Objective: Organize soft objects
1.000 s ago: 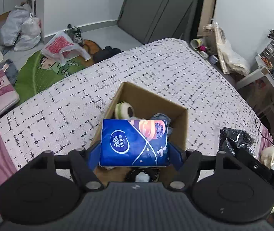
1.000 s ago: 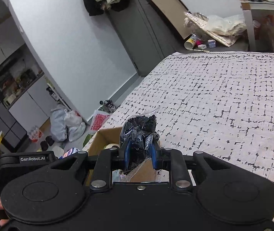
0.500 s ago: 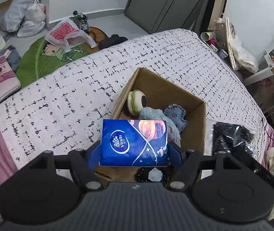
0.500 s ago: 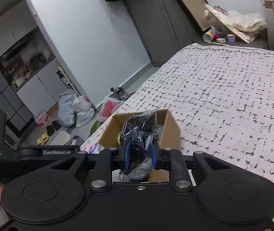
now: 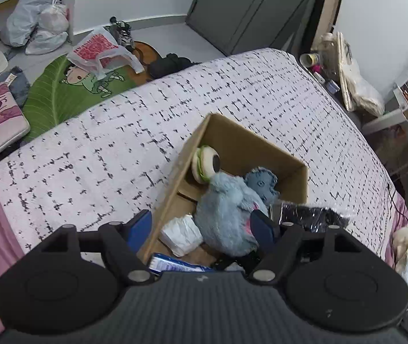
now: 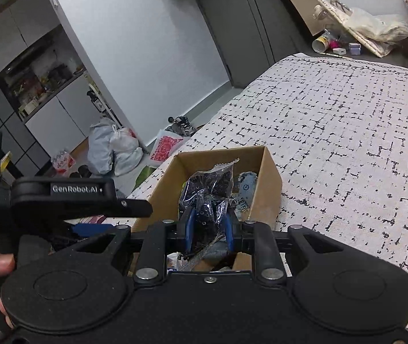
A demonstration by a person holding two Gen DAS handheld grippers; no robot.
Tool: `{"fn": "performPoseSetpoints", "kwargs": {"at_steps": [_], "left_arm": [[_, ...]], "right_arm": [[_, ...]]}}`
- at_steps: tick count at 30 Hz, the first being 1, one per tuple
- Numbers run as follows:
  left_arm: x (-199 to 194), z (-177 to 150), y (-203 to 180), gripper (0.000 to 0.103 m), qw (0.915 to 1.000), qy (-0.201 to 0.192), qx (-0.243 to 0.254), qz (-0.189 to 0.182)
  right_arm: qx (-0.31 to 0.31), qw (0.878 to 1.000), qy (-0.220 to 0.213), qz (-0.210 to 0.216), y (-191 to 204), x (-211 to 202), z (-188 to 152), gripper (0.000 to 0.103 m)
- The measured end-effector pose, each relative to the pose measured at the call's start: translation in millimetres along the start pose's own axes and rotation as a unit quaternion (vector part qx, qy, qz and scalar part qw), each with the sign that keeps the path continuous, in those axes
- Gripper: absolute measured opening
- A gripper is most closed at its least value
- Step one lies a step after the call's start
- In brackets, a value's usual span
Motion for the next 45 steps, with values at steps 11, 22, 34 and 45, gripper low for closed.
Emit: {"fn": "performPoseSetpoints", "kwargs": {"at_steps": [11, 22, 34, 45], "left_arm": [[-6.4, -4.0, -8.1, 0.074, 0.9996, -0.002, 0.023, 0.013], [-12.7, -22.5, -35.8, 0.078, 0.9984, 0.011, 0.053, 0.019], [-34.1, -53.2, -71.0, 0.090, 0.9949, 0.007, 0.099, 0.017], [-58.3, -80.6, -92.5, 0.096, 0.9909, -0.007, 0.134, 0.012]], "right_arm": [[0.013, 1.000, 0.013, 0.006, -3.7, -7.3, 1.5, 0.050], [0.051, 0.999, -0.008, -0.009, -29.3, -42.3, -1.9, 0.050], [0.073, 0.997, -0.025, -0.016, -56.6, -89.1, -20.2, 0.072], [0.077, 0.995, -0.062, -0.032, -72.1, -139.0, -37.4, 0.097]]}}
Point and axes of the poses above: each gripper's, at about its wrist camera, not at the fingertips, and x roughly the way its jaws point, y to its left, z to its top, the point moved 3 cm from there along x, roughly the way its jaws point, and after that the axes turned 14 degrees about y, right-handed, at the moved point
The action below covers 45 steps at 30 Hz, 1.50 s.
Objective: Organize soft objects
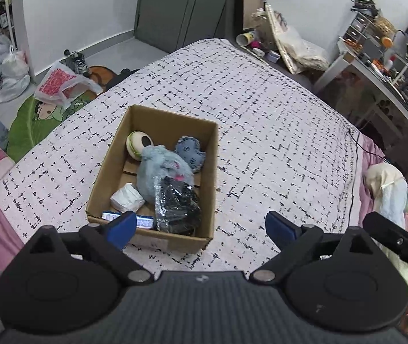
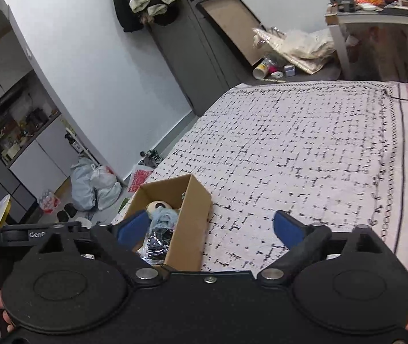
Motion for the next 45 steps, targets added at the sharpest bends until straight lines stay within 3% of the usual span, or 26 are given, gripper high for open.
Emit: {"fn": "performPoseSetpoints", "kwargs": {"at_steps": [5, 16, 32, 45], "left_arm": [[-11.6, -11.1, -3.9, 0.102, 0.9998, -0.013, 0.012, 0.002], [-32.3, -38.7, -10.9, 0.102, 0.9987, -0.042, 0.027, -0.008], [-80.4, -64.5, -18.1, 0.102, 0.9949, -0.070, 0.070, -0.015], [-111.0, -77.5, -25.2, 0.102, 0.9914, -0.091, 0.093, -0.010]], "right_arm": [[0.016, 1.000, -0.012, -0.001, -7.4, -18.0, -6.6, 0.103], [0.051, 0.998, -0.023, -0.015, -12.4, -52.2, -36.2, 0.103], [0.055, 0.996, -0.027, -0.058, 4.1, -104.0, -50.0, 0.103], [0.025, 0.997, -0.018, -0.066, 21.8, -123.3, -55.7, 0.103]]}}
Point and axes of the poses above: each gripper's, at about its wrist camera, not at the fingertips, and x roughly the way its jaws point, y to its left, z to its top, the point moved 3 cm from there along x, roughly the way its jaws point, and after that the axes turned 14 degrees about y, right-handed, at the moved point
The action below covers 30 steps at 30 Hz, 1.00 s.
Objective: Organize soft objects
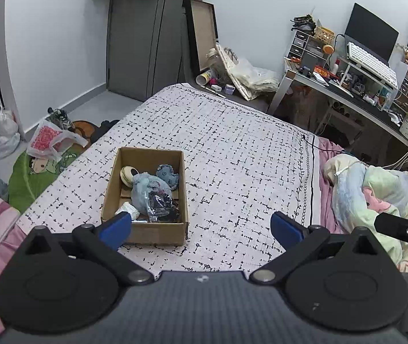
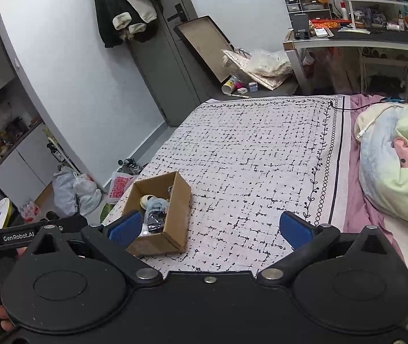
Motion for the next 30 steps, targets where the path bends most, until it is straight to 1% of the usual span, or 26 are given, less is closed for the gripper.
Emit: {"fn": "performPoseSetpoints", "kwargs": {"at_steps": [4, 8, 16, 24, 30], "left_arm": [[-2.6, -2.7, -1.9, 0.102, 1.0000, 0.000, 0.004, 0.006], [-4.9, -5.9, -0.8, 0.102, 0.9999, 0.002, 0.007, 0.009], [-8.5, -12.6, 3.4, 0.102, 0.9996, 0.005, 0.013, 0.025], [-8.1, -15.4, 9.5, 0.102, 0.9996, 0.008, 0.011, 0.026], [-9.3, -15.4, 14.9, 0.102, 0.9996, 0.007, 0.006, 0.026]], "right_arm": [[-0.017, 1.000, 0.001, 0.006, 8.3, -2.6, -1.0, 0.103], [-0.032, 0.999, 0.007, 0.002, 16.3, -0.3, -3.4, 0.103], [-0.037, 0.999, 0.018, 0.002, 23.5, 3.6, -6.3, 0.103], [-0.039, 0.999, 0.022, -0.001, 28.5, 3.9, -8.1, 0.103], [-0.052, 0.998, 0.022, -0.003, 35.9, 4.6, -7.7, 0.103]]}}
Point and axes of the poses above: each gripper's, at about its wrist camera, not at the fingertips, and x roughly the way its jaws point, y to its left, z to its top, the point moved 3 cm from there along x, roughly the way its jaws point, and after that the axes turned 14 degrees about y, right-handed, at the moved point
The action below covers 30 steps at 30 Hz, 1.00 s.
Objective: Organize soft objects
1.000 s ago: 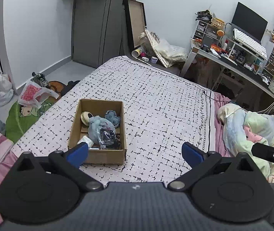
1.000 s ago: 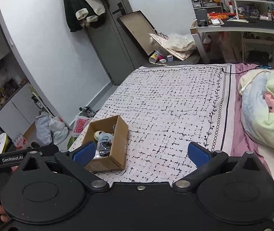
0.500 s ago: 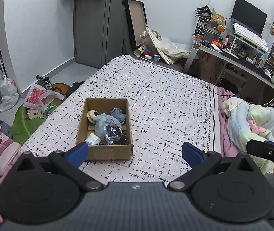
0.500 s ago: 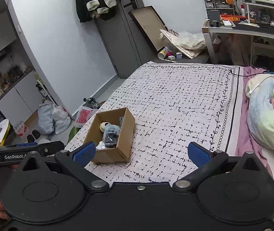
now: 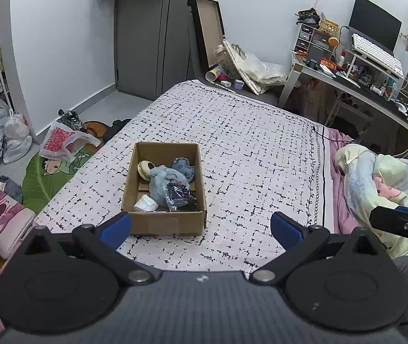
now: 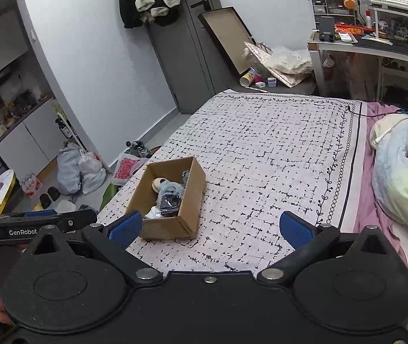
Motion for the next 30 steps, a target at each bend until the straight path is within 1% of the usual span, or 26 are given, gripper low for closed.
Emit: {"fn": "performPoseSetpoints", "kwargs": {"at_steps": [5, 16, 19, 24, 30], "left_arm": [[1.5, -0.4, 5.8, 0.102, 1.0000, 0.004, -0.004, 0.004], [5.0, -2.7, 9.0, 0.102, 0.9999, 0.010, -0.006, -0.004], [5.3, -3.2, 9.7, 0.102, 0.9999, 0.008, -0.001, -0.008], [8.3, -2.1, 8.8, 0.102, 0.9999, 0.008, 0.006, -0.004], [14.8, -2.1, 8.9, 0.102, 0.9998, 0.016, 0.007, -0.009]], "right_arm": [[0.001, 1.000, 0.004, 0.002, 1.6, 3.6, 0.4, 0.103], [0.008, 1.000, 0.012, 0.005, -1.0, 9.2, 0.2, 0.103], [0.015, 1.000, 0.014, 0.002, -0.8, 11.9, -0.5, 0.103], [0.019, 1.000, 0.020, -0.003, -2.8, 16.4, -3.5, 0.103], [0.024, 1.000, 0.019, -0.001, -6.7, 18.0, -4.5, 0.103]]}}
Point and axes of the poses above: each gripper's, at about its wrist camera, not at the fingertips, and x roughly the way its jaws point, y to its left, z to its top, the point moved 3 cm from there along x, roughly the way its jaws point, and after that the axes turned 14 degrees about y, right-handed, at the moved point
